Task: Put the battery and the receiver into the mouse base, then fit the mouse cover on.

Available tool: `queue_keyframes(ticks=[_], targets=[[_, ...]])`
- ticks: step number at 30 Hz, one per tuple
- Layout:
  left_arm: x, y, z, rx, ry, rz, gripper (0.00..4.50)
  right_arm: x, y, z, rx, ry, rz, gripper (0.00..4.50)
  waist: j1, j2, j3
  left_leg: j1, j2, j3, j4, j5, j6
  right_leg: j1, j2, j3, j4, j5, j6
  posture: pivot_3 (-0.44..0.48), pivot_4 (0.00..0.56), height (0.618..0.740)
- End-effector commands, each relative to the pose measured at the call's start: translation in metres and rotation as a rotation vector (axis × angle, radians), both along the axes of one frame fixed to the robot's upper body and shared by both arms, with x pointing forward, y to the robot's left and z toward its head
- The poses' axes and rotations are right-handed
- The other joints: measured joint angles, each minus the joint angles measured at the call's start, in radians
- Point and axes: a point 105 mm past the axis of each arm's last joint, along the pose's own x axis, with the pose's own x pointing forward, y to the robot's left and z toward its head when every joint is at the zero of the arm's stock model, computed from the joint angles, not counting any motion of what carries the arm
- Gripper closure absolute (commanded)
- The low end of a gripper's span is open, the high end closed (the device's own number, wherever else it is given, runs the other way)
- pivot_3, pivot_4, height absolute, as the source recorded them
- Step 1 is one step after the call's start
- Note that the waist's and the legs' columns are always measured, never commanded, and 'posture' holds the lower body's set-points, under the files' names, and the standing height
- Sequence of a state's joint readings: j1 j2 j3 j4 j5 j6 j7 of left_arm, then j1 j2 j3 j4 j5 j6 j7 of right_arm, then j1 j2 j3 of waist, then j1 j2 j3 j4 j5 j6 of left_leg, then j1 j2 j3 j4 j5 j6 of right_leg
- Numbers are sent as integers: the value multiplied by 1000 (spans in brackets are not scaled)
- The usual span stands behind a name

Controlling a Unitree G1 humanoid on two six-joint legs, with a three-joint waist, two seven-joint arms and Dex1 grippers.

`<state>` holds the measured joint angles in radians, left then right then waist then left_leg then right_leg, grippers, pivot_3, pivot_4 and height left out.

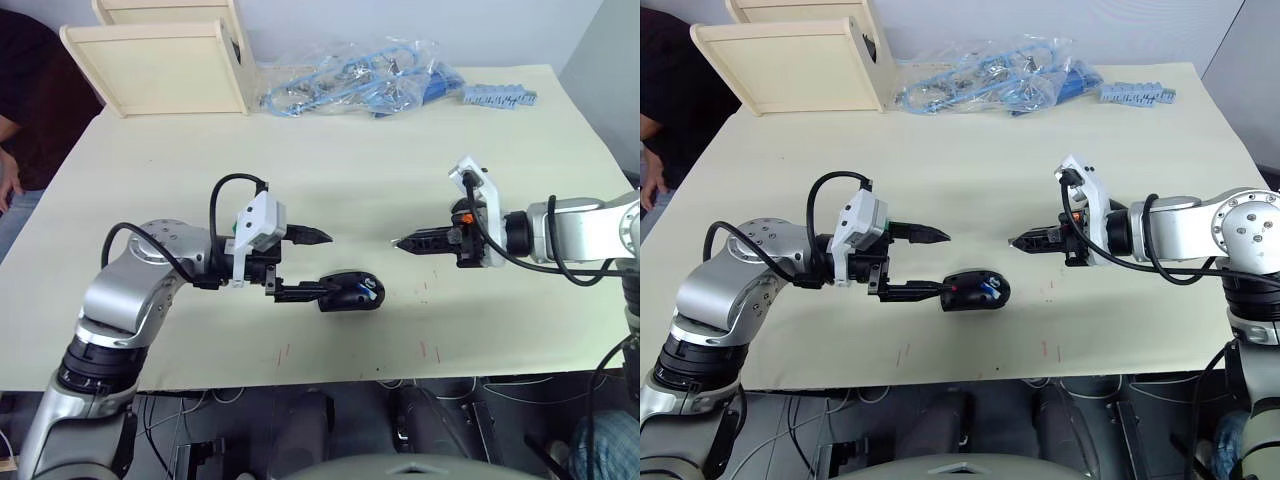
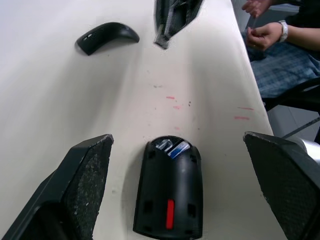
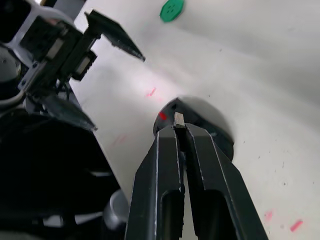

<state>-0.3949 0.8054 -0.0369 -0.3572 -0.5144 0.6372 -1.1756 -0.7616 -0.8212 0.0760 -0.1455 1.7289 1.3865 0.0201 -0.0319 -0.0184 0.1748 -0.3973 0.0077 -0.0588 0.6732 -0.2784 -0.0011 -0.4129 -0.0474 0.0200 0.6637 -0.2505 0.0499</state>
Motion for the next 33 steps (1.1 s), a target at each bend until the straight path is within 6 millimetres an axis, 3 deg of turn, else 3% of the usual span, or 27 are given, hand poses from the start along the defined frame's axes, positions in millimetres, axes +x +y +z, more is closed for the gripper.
queue_keyframes(ticks=[1, 10, 18, 33], targets=[[-9, 7, -17, 3, -3, 0, 52, -16, -14, 14, -74, -59, 56, 4500, 0, 2, 0, 0, 0, 0, 0, 0, 0, 0, 0, 1, -1, 0, 0, 0, 150, 740], [-5, 10, -56, 5, 1, -18, 52, -35, -37, 17, -153, -56, 62, 4500, 19, 2, 1, 0, 0, 1, -1, 0, 0, 0, 0, 0, -2, 0, 0, 0, 150, 740], [13, -3, -66, -14, -36, -44, 52, -43, -48, 14, -198, -52, 25, 4500, 23, 2, 1, 0, 0, 1, 0, 0, 0, 0, -1, 0, -1, 0, 0, 0, 150, 740], [25, -24, -78, 36, -70, -135, 52, -49, -50, 15, -199, -55, -4, 4500, 21, 2, 1, -1, 0, 1, 1, 0, 0, 0, 0, 0, -1, 0, 0, 0, 150, 740]])
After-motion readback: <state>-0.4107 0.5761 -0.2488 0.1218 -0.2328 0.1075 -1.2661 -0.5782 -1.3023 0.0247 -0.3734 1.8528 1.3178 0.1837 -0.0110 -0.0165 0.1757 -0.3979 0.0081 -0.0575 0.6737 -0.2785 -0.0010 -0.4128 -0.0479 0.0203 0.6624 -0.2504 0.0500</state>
